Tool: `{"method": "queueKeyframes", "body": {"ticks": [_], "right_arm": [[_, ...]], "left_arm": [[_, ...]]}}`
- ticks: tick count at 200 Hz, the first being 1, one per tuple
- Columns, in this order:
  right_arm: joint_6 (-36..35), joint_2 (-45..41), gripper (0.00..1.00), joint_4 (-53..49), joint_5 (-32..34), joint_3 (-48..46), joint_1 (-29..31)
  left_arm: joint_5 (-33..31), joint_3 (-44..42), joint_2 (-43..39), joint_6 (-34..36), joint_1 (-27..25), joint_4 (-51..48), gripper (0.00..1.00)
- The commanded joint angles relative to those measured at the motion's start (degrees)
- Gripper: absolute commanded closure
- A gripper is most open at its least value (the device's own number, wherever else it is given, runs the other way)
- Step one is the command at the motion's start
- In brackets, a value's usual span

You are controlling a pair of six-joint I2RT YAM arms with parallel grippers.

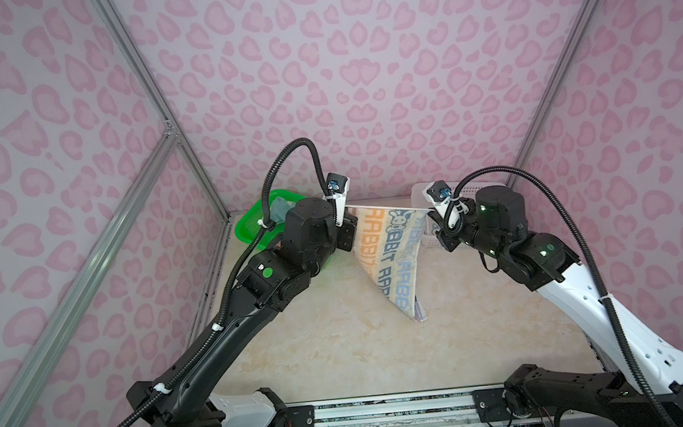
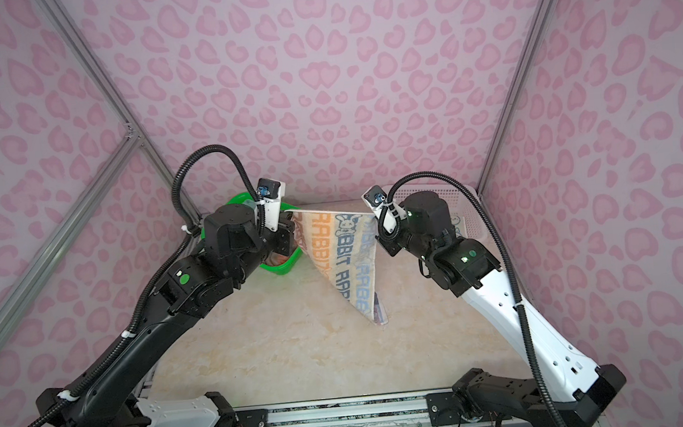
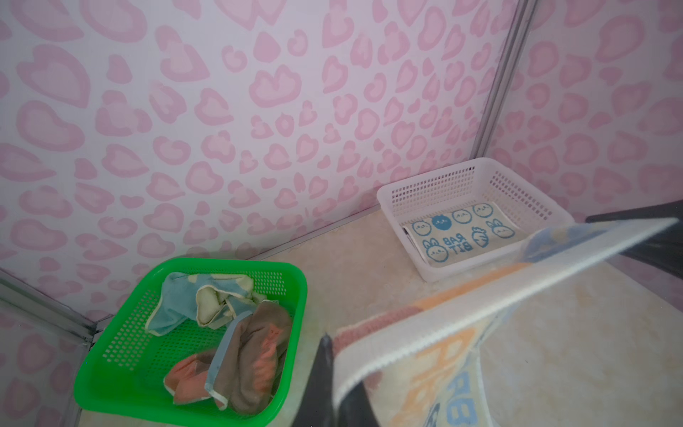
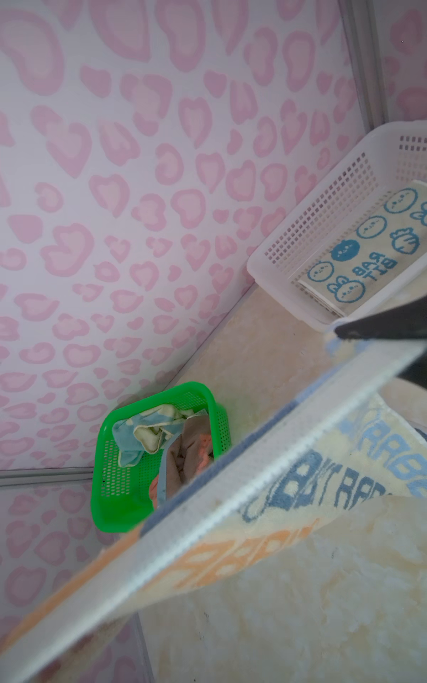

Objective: Fold and stack the towels
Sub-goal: 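Lift the lettered towel with both grippers and spread it apart, then raise the lettered towel high with both grippers, stretching it taut between them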

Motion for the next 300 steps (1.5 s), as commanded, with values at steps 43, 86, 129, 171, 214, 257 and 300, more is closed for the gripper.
{"method": "queueKeyframes", "body": {"ticks": [43,86,129,171,214,257,300], "right_arm": [[3.6,-8.0,1.0,-11.8,-1.4,6.0,0.9],[6.8,-10.6,1.0,-13.8,-0.5,11.2,6.8],[9.7,-11.6,1.0,-11.9,-1.0,11.9,8.3],[6.9,-9.8,1.0,-11.5,5.9,9.2,7.7],[5.5,-2.8,1.0,-9.2,4.0,4.3,-3.2],[4.1,6.2,1.0,0.2,0.8,-2.0,-11.4],[4.4,14.2,1.0,8.6,1.3,-7.2,-14.0]], "left_arm": [[6.0,5.1,-6.9,-6.9,0.2,-4.6,0.98],[7.4,5.8,-11.3,-10.0,0.3,-4.1,0.98],[5.5,5.7,-13.8,-9.6,0.3,-2.7,0.98],[-2.1,3.3,-11.3,-8.2,0.3,-3.2,0.98],[-3.3,3.1,-0.8,-7.5,4.5,-2.5,0.98],[0.8,5.7,17.3,-8.5,11.9,2.7,0.98],[1.3,8.7,30.8,-7.6,12.1,7.2,0.98]]}}
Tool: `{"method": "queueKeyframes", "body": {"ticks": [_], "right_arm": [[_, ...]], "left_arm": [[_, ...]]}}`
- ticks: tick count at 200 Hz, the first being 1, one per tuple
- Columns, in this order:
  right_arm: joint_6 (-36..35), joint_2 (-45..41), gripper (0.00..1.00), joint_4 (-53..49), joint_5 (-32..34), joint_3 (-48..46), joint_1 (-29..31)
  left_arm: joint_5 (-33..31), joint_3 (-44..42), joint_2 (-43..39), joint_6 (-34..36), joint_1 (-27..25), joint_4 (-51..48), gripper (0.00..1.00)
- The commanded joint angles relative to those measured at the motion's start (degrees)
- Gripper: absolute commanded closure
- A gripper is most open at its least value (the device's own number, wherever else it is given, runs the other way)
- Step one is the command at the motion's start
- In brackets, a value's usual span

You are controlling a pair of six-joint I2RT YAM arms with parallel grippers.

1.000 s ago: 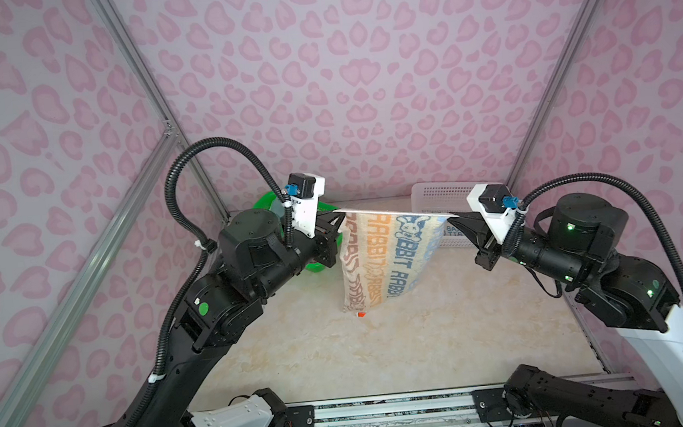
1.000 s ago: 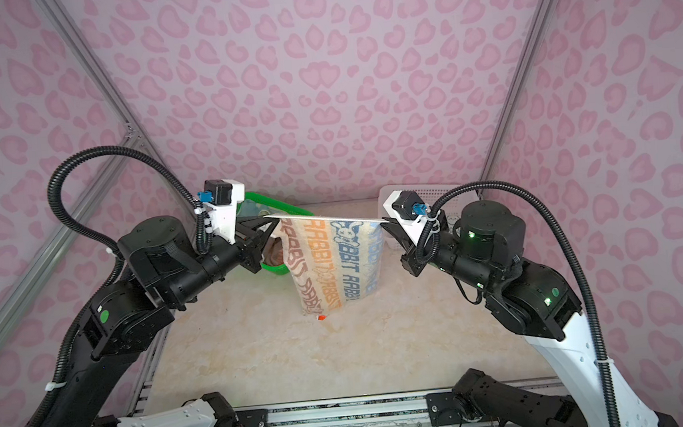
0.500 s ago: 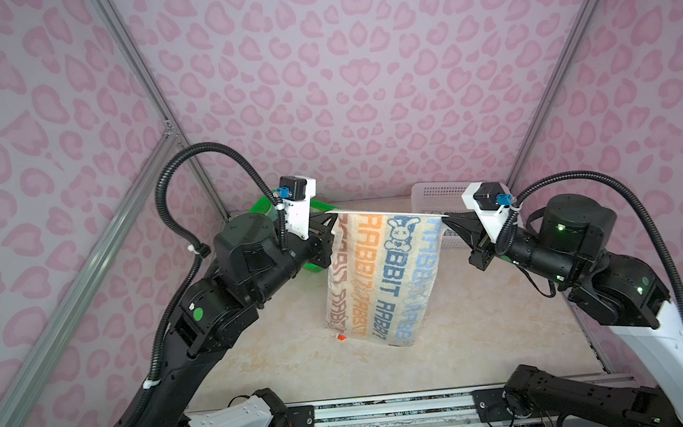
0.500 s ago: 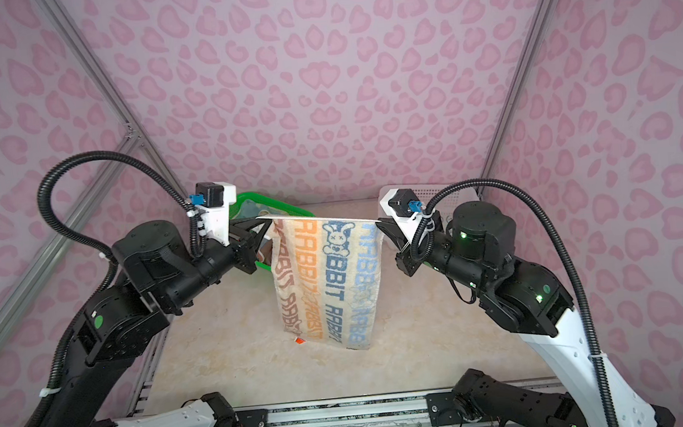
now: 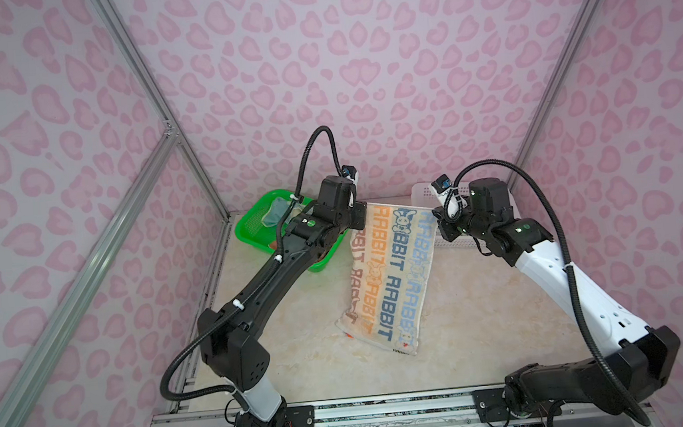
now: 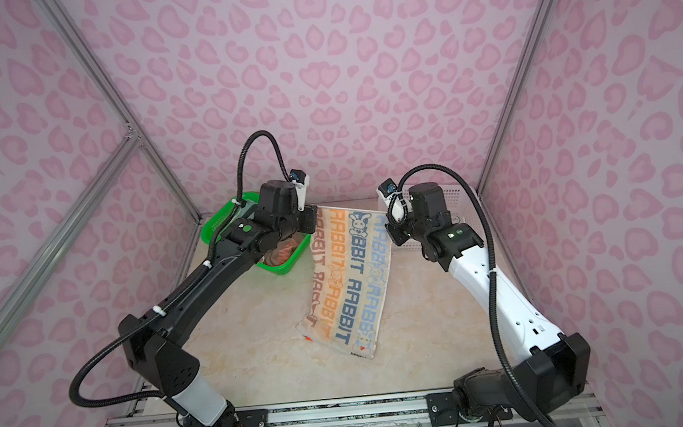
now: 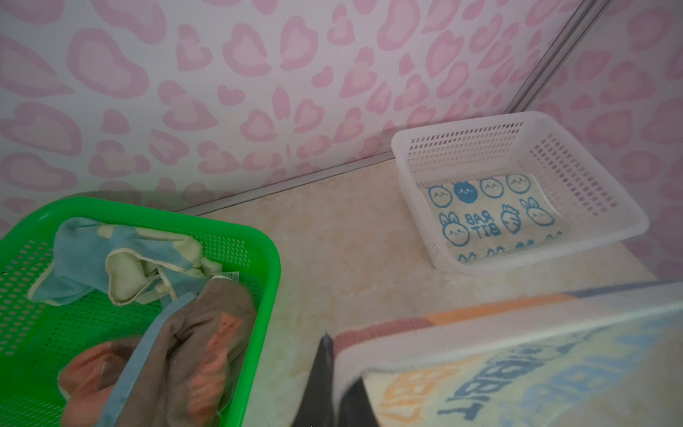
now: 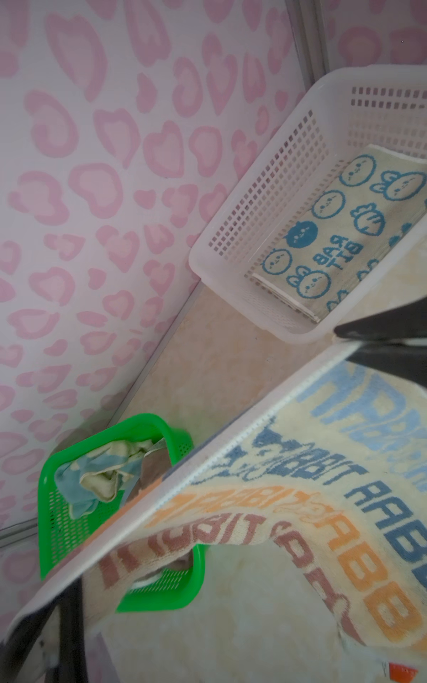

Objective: Fold and stack the towels
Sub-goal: 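Raise the lettered towel high with both grippers, stretching it taut between them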

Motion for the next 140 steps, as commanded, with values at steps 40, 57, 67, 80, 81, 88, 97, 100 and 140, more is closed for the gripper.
{"method": "queueKeyframes", "body": {"ticks": [40,57,67,80,81,88,97,100,140], "right_arm": [[1.2,4.3,1.0,7.5,3.9,-7.8,-1.4],[1.8,3.2,1.0,10.0,2.0,-11.5,-1.3],[2.0,2.3,1.0,10.6,1.0,-13.3,-1.2],[2.4,1.2,1.0,10.9,0.2,-15.1,-1.1],[2.5,1.0,1.0,10.9,0.2,-15.2,-1.1],[2.6,0.4,1.0,10.9,0.3,-16.0,-1.1],[2.7,-0.5,1.0,10.5,1.0,-16.5,-1.1],[2.7,-0.8,1.0,10.3,1.3,-16.5,-1.1],[2.3,-7.8,1.0,7.5,1.1,-14.8,-1.1]], "left_arm": [[-8.8,0.6,9.5,-0.1,1.0,5.5,0.98],[-8.9,-0.8,10.0,0.3,1.0,6.6,0.98],[-8.8,-1.9,9.9,0.8,1.0,7.4,0.98],[-8.9,-3.0,9.6,1.4,1.0,8.0,0.98],[-8.9,-3.1,9.5,1.4,1.0,8.2,0.98],[-9.0,-3.5,9.1,1.7,1.0,8.4,0.98],[-9.3,-3.4,8.7,2.0,1.0,8.1,0.98],[-9.3,-3.3,8.4,2.1,1.0,7.7,0.98],[-9.1,-4.0,0.3,1.9,1.0,5.0,0.98]]}}
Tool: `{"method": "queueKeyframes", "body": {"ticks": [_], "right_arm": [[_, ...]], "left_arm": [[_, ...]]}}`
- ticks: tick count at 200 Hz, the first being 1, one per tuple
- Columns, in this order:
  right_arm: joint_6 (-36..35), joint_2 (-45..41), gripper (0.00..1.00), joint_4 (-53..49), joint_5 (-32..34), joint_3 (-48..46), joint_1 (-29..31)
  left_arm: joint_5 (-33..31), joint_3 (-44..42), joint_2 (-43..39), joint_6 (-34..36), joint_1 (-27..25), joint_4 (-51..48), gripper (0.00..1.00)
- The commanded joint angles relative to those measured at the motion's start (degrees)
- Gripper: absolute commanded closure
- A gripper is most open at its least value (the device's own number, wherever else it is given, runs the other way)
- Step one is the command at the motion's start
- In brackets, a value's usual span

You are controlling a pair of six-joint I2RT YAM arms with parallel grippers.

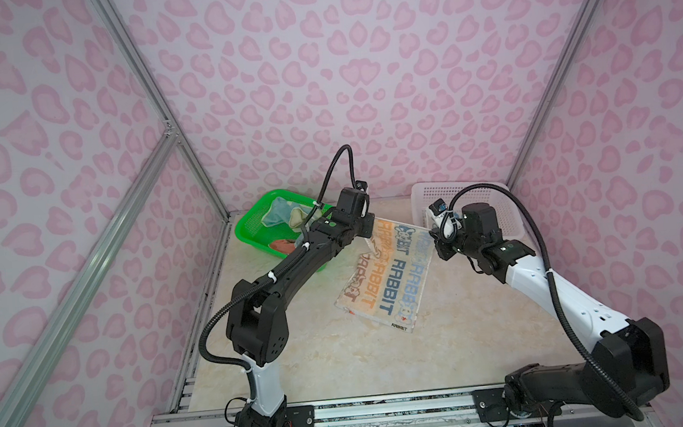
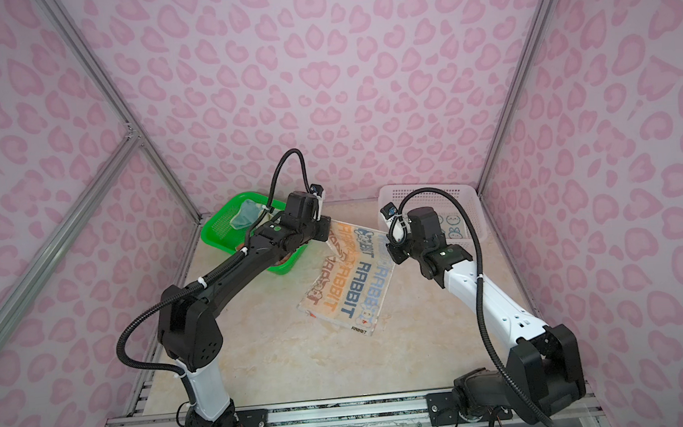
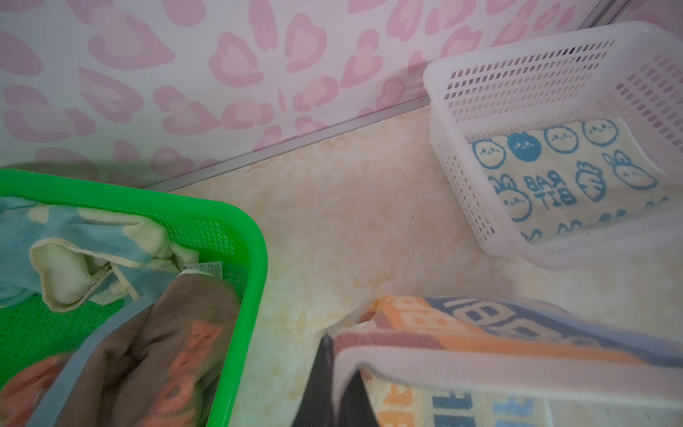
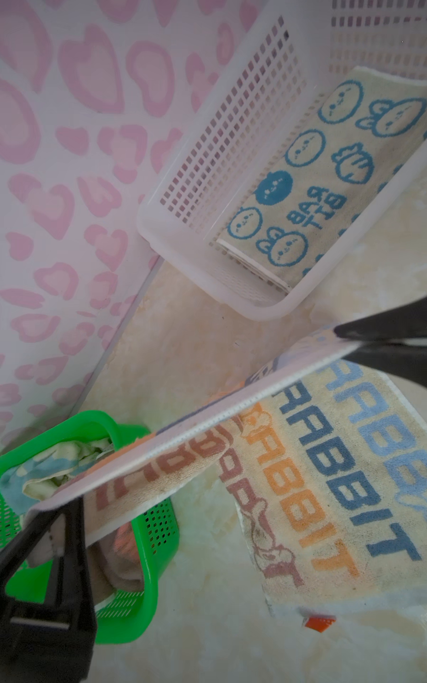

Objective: Fold and stack the towels
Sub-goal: 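Raise the lettered towel high with both grippers, stretching it taut between them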

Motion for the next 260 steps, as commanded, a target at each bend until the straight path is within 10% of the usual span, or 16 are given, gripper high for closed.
{"method": "queueKeyframes", "body": {"ticks": [1,94,160,260], "right_arm": [[0.5,-3.7,1.0,-4.2,4.3,1.2,-0.3],[0.8,-18.5,1.0,-18.8,1.2,17.2,14.0],[2.8,-23.5,1.0,-19.1,11.4,20.6,32.3],[0.4,-21.6,1.0,-21.5,30.5,17.3,28.1]], "left_arm": [[-8.4,-1.0,-7.1,0.0,0.8,-0.9,0.98],[7.6,-12.8,-41.2,-2.7,0.8,-5.6,0.98],[10.8,-12.6,-56.6,-5.1,0.8,-12.5,0.98],[3.8,-9.9,-40.2,-3.0,0.9,-11.6,0.98]]}}
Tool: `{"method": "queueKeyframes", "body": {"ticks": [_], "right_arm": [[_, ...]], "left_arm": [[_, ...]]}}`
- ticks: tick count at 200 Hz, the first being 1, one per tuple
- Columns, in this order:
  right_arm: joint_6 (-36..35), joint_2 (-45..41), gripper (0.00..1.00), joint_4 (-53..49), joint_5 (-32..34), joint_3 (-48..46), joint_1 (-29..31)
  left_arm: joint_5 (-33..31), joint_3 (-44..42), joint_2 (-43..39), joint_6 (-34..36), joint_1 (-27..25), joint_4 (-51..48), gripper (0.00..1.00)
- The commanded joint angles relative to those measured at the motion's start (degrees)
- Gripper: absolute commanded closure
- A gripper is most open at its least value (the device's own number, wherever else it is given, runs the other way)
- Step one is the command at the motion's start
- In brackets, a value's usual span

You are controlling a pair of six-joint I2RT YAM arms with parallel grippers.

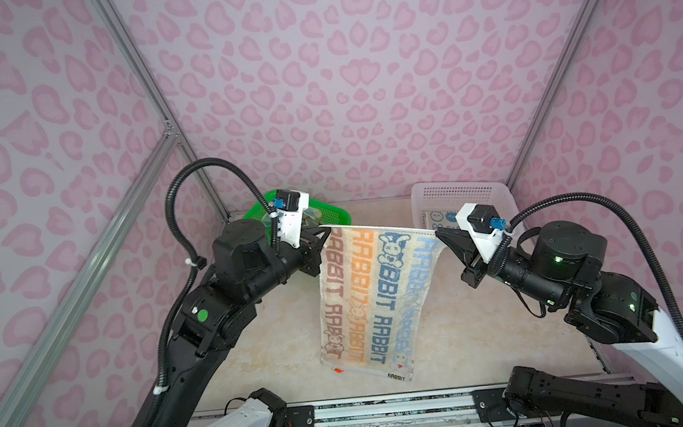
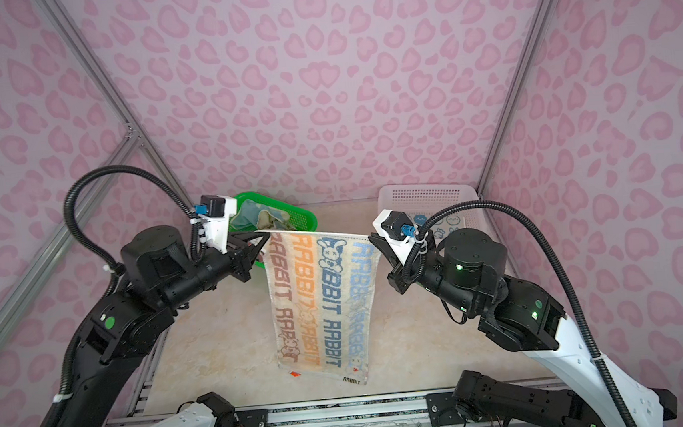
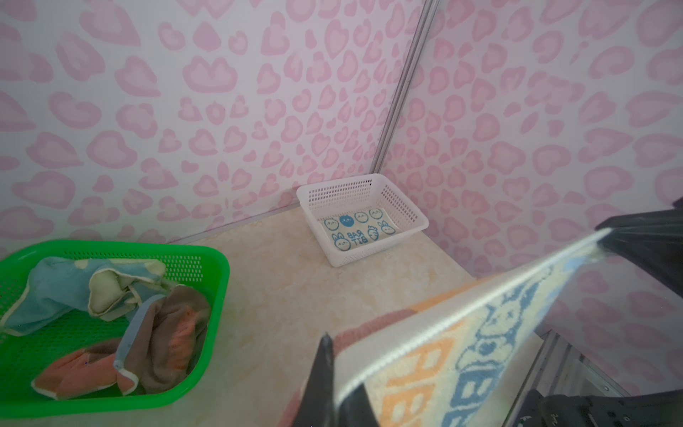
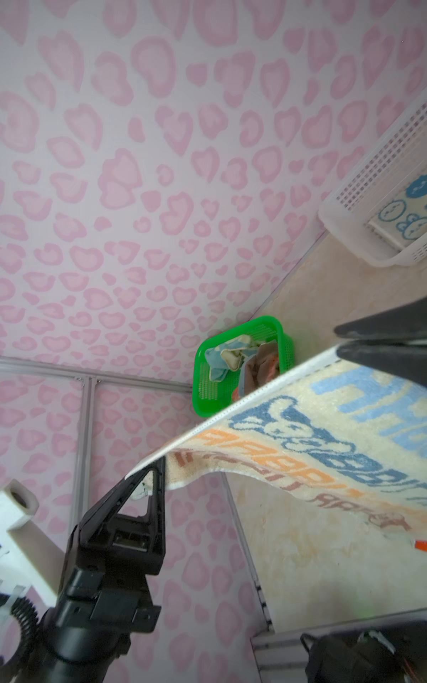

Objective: Fold and stack the towels
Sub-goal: 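Raise the lettered towel high with both grippers, stretching it taut between them, then lower the stretched towel flat onto the table with both grippers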

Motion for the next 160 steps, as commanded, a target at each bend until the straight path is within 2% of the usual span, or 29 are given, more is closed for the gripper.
{"method": "queueKeyframes", "body": {"ticks": [1,34,56,115,160], "right_arm": [[-1.4,-0.5,1.0,-2.4,11.9,-3.0,-4.9],[0.2,0.4,1.0,1.5,0.7,-10.3,-18.9],[0.2,2.7,1.0,6.1,-3.8,-15.6,-24.9],[0.5,14.4,1.0,17.7,-8.6,-24.2,-31.8],[1.4,24.4,1.0,22.0,-11.9,-23.6,-34.7]], "left_arm": [[-12.4,0.8,5.4,0.4,0.8,2.3,0.98],[-15.3,1.9,16.3,0.9,0.9,6.0,0.98],[-16.6,4.0,23.7,1.1,1.0,7.0,0.98],[-20.2,7.2,39.9,2.5,1.0,10.3,0.98],[-23.3,14.2,50.5,4.1,1.0,9.2,0.98]]}}
